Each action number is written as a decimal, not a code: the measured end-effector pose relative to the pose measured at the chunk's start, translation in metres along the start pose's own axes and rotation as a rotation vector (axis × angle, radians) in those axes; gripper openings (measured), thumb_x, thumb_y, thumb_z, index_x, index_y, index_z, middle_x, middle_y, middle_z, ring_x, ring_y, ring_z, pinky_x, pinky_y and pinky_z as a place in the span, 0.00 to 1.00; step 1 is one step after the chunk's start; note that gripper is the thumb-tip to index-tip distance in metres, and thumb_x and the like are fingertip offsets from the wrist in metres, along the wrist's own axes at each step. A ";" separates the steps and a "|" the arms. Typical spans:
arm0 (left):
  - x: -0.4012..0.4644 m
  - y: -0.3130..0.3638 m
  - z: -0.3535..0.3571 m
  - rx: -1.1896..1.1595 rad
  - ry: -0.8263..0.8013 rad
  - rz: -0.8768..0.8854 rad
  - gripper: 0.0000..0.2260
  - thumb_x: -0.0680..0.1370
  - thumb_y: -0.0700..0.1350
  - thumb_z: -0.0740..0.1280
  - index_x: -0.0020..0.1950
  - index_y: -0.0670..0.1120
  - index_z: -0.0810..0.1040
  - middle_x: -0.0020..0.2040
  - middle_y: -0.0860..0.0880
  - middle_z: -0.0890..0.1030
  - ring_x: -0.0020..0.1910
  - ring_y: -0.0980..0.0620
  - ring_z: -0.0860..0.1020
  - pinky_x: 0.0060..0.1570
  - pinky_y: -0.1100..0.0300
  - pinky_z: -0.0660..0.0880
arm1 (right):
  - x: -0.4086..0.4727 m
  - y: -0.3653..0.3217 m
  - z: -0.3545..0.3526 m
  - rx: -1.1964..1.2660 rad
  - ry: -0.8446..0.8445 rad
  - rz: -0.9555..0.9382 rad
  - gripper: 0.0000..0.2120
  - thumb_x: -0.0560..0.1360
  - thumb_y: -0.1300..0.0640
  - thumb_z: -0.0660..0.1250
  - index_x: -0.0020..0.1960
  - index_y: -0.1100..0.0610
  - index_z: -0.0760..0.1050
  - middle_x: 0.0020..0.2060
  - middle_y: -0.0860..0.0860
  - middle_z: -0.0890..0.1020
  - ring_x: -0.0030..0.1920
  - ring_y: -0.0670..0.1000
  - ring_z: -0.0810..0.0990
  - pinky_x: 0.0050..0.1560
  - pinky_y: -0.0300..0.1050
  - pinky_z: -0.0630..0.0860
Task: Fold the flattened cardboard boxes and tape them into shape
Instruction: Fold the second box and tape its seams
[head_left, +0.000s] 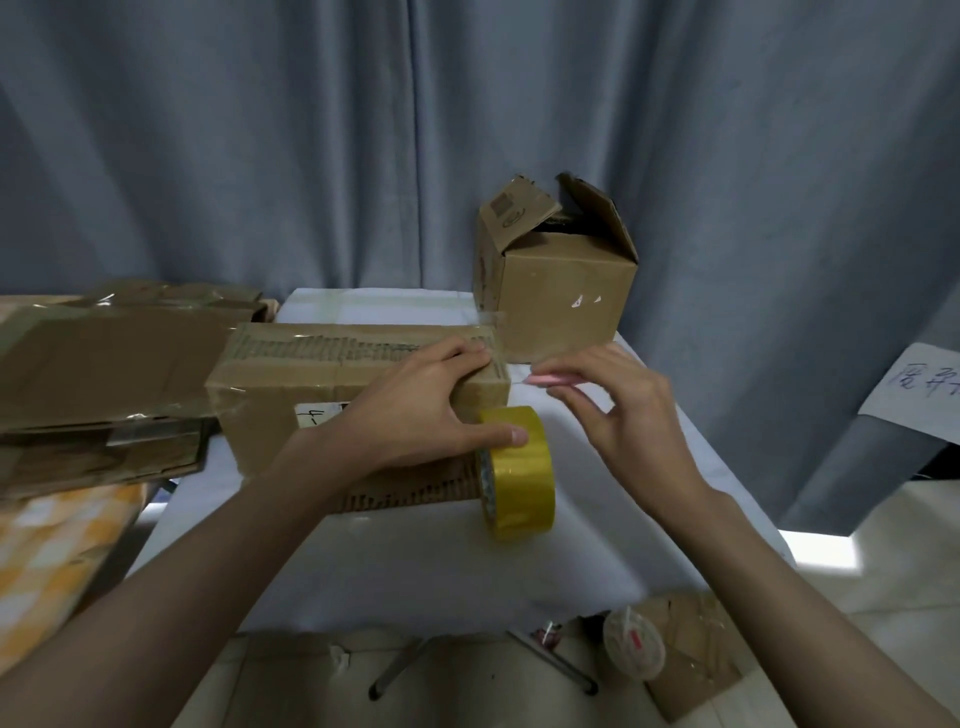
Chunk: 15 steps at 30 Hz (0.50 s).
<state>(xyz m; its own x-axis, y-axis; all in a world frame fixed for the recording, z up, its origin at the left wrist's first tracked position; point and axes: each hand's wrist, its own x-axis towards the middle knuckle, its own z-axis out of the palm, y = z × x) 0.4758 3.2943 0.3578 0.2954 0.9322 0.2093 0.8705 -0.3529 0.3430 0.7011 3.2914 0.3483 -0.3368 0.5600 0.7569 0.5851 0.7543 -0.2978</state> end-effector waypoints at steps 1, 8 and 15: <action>0.000 0.000 0.000 0.001 -0.001 0.004 0.47 0.64 0.79 0.63 0.78 0.57 0.61 0.77 0.60 0.60 0.73 0.57 0.60 0.64 0.59 0.59 | 0.000 0.000 0.003 0.000 -0.023 -0.026 0.06 0.78 0.62 0.71 0.53 0.56 0.84 0.50 0.45 0.85 0.51 0.46 0.81 0.55 0.39 0.75; 0.001 0.001 0.000 -0.004 -0.009 0.011 0.49 0.63 0.80 0.61 0.78 0.56 0.62 0.75 0.61 0.61 0.72 0.58 0.61 0.62 0.59 0.61 | -0.003 0.004 0.014 -0.014 -0.089 -0.052 0.07 0.77 0.62 0.72 0.54 0.55 0.84 0.50 0.46 0.85 0.52 0.48 0.81 0.53 0.48 0.78; 0.000 0.001 -0.002 -0.015 -0.028 0.009 0.48 0.64 0.79 0.61 0.78 0.56 0.62 0.74 0.62 0.61 0.71 0.58 0.62 0.63 0.57 0.63 | -0.001 0.002 0.016 -0.050 -0.091 -0.069 0.07 0.76 0.63 0.72 0.53 0.56 0.84 0.48 0.46 0.85 0.49 0.52 0.80 0.49 0.50 0.78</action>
<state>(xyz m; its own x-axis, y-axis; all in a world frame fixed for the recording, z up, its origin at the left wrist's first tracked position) 0.4761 3.2941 0.3596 0.3147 0.9307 0.1865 0.8620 -0.3625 0.3545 0.6907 3.2978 0.3381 -0.4416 0.5380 0.7181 0.5938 0.7752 -0.2156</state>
